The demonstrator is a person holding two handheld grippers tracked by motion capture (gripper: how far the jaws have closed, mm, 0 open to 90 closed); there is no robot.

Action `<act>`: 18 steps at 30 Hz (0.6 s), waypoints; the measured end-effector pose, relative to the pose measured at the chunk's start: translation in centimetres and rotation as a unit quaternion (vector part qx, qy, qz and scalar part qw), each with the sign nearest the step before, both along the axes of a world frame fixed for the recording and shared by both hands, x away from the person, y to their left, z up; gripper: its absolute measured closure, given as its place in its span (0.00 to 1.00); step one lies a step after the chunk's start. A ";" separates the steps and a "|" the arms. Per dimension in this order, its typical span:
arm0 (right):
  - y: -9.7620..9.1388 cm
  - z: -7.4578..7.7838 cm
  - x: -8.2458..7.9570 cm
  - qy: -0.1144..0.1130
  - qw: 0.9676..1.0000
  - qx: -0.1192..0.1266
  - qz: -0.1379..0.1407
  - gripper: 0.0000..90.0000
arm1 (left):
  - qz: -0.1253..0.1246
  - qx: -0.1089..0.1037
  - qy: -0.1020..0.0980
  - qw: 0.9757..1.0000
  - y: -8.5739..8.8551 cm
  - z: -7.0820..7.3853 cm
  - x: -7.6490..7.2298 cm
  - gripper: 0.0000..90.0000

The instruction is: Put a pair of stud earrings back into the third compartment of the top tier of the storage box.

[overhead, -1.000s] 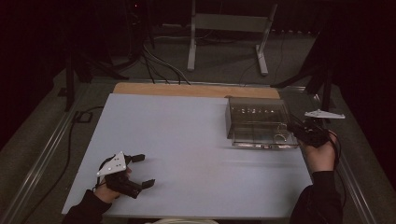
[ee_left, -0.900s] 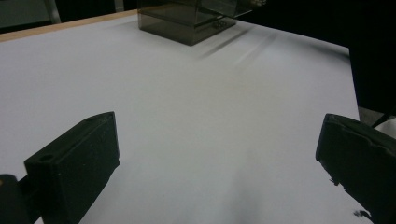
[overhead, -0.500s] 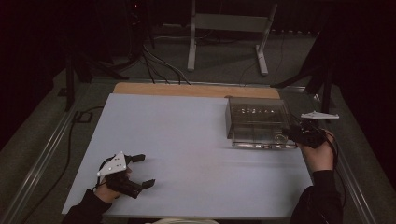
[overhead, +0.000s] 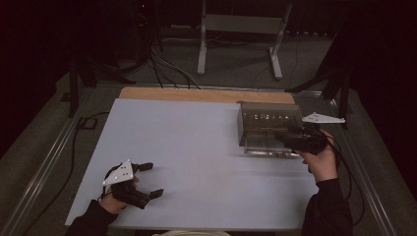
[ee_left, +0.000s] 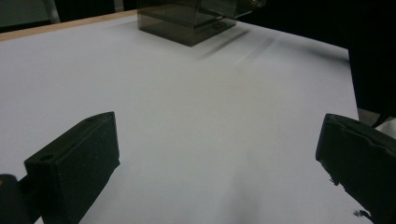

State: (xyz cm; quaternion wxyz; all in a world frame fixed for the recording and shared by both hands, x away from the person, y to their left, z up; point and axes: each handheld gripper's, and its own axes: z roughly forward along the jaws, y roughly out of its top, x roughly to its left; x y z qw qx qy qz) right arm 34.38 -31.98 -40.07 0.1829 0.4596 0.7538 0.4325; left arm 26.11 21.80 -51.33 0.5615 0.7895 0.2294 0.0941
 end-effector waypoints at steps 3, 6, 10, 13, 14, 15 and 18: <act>1.2 0.2 -0.1 -0.008 1.000 0.004 0.015 0.26 | 0.002 -0.005 0.000 1.000 0.1 0.0 0.1 0.01; 2.4 0.4 -0.4 -0.015 0.999 0.014 0.045 0.16 | 0.001 -0.002 0.000 1.000 0.1 0.0 0.0 0.00; 4.1 0.4 -0.6 -0.028 0.997 0.021 0.071 0.15 | 0.001 0.000 -0.001 1.000 0.1 0.0 0.0 0.00; 5.3 0.4 -0.9 -0.036 0.995 0.026 0.093 0.10 | 0.002 -0.001 -0.001 1.000 0.1 0.0 0.1 0.01; 5.6 0.4 -0.9 -0.034 0.994 0.032 0.100 0.07 | 0.002 -0.004 0.000 1.000 0.1 0.0 0.1 0.01; 5.9 0.4 -0.9 -0.032 0.993 0.038 0.109 0.03 | 0.003 -0.004 0.000 1.000 0.1 0.0 0.0 0.01; 7.1 0.0 -1.2 -0.044 0.990 0.052 0.121 0.02 | 0.002 0.000 -0.001 1.000 0.1 0.0 0.0 0.00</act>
